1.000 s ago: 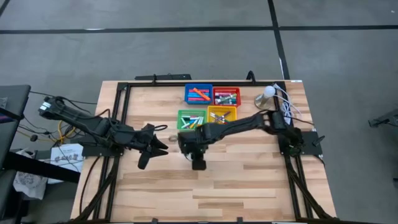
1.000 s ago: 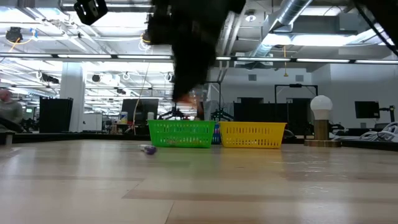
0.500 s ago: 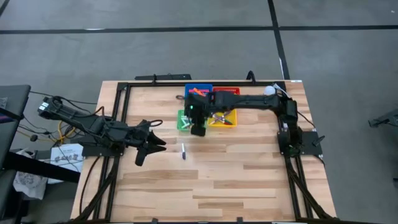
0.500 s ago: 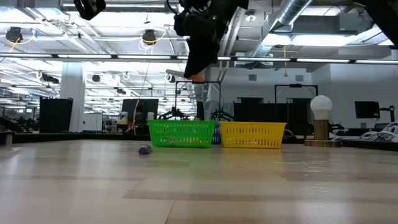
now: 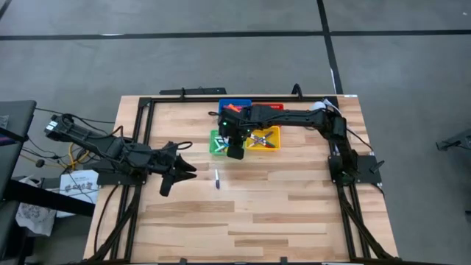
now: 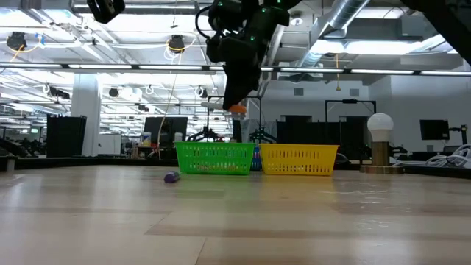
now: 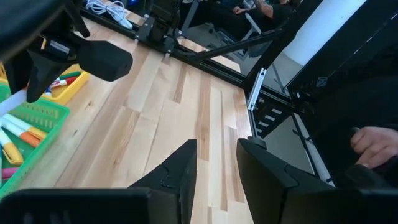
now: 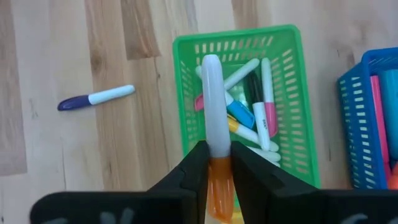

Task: Pick & Place Markers
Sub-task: Put the orange mini marker into the green bin, then put the blue mini marker into the green bin

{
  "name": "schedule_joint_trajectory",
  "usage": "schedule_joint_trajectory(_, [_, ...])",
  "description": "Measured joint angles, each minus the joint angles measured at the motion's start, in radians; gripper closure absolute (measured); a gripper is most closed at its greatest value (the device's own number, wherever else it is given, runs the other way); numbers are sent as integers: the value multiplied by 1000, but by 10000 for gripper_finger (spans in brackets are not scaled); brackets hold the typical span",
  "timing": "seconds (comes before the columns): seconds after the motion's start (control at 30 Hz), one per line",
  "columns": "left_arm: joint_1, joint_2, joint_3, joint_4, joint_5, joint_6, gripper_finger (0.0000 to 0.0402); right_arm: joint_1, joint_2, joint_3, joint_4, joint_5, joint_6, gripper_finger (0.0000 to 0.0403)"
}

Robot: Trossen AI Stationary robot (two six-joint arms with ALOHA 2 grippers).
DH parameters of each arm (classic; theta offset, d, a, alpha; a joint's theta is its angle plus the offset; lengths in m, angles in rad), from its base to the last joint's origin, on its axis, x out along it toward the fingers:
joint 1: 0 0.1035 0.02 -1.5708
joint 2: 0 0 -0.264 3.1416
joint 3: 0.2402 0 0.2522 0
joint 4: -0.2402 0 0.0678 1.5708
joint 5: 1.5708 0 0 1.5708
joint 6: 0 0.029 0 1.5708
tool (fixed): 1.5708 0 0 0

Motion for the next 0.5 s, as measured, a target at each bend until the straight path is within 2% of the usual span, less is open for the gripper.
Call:
schedule_joint_trajectory(0.23, [0,0,0,0,0,0,289,1,0,0,-1,9,10,323])
schedule_joint_trajectory(0.5, [0,0,0,1,0,-1,289,1,0,0,4,9,45,248])
